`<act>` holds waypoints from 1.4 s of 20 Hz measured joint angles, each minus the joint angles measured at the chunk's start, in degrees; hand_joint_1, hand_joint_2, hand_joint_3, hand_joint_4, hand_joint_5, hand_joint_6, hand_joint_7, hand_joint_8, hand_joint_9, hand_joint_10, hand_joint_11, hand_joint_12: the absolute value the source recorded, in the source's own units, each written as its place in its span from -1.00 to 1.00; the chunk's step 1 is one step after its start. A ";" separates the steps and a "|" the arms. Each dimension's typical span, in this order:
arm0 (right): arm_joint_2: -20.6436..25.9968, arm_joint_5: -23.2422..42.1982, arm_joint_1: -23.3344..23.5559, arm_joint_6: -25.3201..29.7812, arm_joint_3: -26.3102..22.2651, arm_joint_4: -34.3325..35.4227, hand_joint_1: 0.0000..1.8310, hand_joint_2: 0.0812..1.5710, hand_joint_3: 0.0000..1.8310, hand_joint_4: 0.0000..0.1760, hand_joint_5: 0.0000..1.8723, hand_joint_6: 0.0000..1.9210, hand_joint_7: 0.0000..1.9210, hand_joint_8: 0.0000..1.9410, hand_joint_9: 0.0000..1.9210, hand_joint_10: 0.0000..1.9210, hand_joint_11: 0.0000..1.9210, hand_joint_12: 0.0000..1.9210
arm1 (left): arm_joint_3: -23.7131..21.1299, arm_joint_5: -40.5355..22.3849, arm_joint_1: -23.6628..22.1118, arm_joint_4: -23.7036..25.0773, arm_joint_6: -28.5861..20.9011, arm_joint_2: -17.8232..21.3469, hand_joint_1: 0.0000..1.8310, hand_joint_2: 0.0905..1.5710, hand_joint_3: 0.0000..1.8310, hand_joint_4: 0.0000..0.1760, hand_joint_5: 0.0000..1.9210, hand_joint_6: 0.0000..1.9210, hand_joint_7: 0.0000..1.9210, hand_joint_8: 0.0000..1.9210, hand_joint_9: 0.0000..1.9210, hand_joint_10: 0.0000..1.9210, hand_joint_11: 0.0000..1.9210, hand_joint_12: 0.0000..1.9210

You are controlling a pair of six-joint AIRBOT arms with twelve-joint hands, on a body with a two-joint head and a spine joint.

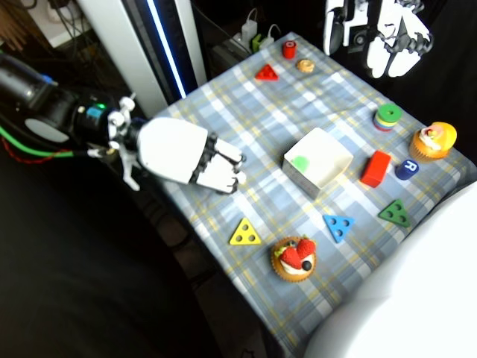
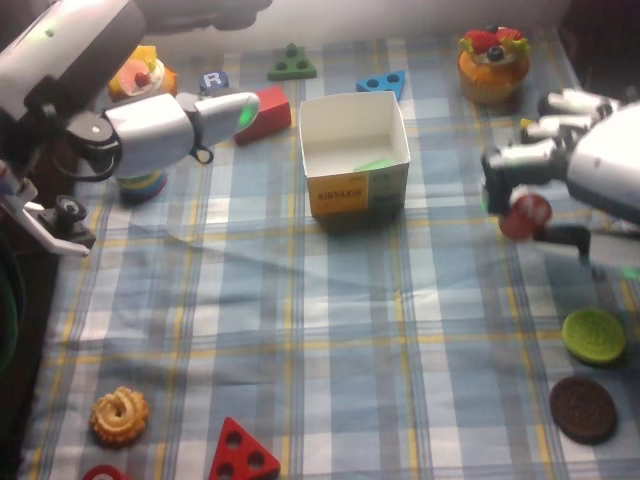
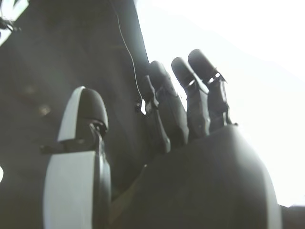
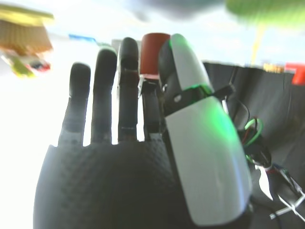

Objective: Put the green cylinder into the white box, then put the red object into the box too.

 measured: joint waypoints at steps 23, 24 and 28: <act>-18.14 -19.39 21.94 0.15 16.17 -11.23 -0.10 0.45 -1.00 -0.45 -0.81 -1.00 -0.76 -0.99 -0.84 -0.48 -1.00 0.38 | -1.31 -8.07 7.98 -6.88 -2.51 0.87 0.11 0.42 -1.00 -1.00 -0.40 -1.00 -0.38 -1.00 -0.85 -0.15 -1.00 0.39; -16.79 -19.02 21.99 0.17 14.91 -11.21 -0.13 0.47 -1.00 -0.59 -0.80 -1.00 -0.74 -0.99 -0.87 -0.36 -1.00 0.48 | -1.33 -8.28 8.00 -6.86 -2.75 0.87 0.17 0.41 -1.00 -1.00 -0.40 -1.00 -0.36 -0.99 -0.81 -0.15 -1.00 0.38; -9.88 -14.16 21.94 0.15 8.39 -9.81 -0.28 0.53 -0.99 -0.85 -0.89 -1.00 -0.84 -1.00 -1.00 -0.03 -1.00 0.86 | -1.97 -9.84 8.81 -6.91 -3.61 0.98 0.16 0.40 -1.00 -1.00 -0.37 -0.99 -0.35 -0.99 -0.80 -0.12 -1.00 0.44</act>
